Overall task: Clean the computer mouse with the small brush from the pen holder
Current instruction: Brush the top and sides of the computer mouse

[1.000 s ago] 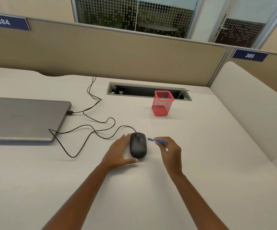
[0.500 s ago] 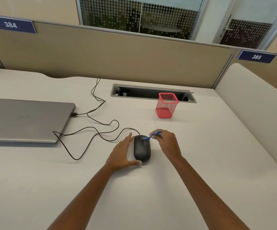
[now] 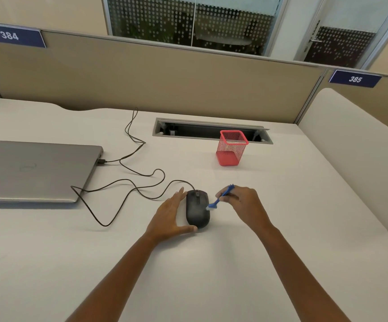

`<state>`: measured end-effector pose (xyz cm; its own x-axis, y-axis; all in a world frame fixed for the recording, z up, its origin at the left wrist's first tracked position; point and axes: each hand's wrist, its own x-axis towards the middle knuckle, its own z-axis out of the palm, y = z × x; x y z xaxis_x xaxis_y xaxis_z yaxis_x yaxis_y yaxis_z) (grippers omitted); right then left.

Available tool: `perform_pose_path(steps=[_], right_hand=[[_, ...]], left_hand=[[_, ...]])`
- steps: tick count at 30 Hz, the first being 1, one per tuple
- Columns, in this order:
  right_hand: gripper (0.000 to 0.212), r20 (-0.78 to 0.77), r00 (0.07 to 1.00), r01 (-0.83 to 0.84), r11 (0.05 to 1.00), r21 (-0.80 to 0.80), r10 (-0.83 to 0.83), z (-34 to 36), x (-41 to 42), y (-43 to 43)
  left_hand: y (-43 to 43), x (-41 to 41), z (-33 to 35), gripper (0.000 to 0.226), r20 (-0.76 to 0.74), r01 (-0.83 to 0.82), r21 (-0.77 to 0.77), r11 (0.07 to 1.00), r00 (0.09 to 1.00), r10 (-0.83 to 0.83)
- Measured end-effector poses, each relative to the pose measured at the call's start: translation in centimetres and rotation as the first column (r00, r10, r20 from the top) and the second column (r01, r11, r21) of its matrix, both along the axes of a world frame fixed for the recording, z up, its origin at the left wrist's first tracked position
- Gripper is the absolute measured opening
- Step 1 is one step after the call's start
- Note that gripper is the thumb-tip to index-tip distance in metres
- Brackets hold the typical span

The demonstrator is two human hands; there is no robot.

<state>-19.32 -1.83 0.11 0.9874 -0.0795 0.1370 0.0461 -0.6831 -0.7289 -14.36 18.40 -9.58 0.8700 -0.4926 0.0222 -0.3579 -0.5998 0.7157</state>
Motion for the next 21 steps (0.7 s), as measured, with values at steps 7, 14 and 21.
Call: perform_pose_path(steps=[7,14,21], right_hand=[[0.018,0.019,0.999,0.041,0.997,-0.066,-0.040,1.2,4.8,2.7],[0.022,-0.195,0.980,-0.102,0.928,-0.357,0.033,0.1,8.0,4.8],[0.026,-0.371,0.924,-0.279,0.828,-0.487,0.094,-0.2,7.3,6.0]], left_hand=[[0.0,0.0,0.0,0.111,-0.013,-0.018,-0.016,1.000,1.000,0.018],[0.0,-0.1,0.1,0.112,-0.037,-0.026,-0.019,0.999,0.999,0.025],[-0.1,-0.1,0.0,0.116,-0.044,-0.035,-0.026,0.999,0.998,0.034]])
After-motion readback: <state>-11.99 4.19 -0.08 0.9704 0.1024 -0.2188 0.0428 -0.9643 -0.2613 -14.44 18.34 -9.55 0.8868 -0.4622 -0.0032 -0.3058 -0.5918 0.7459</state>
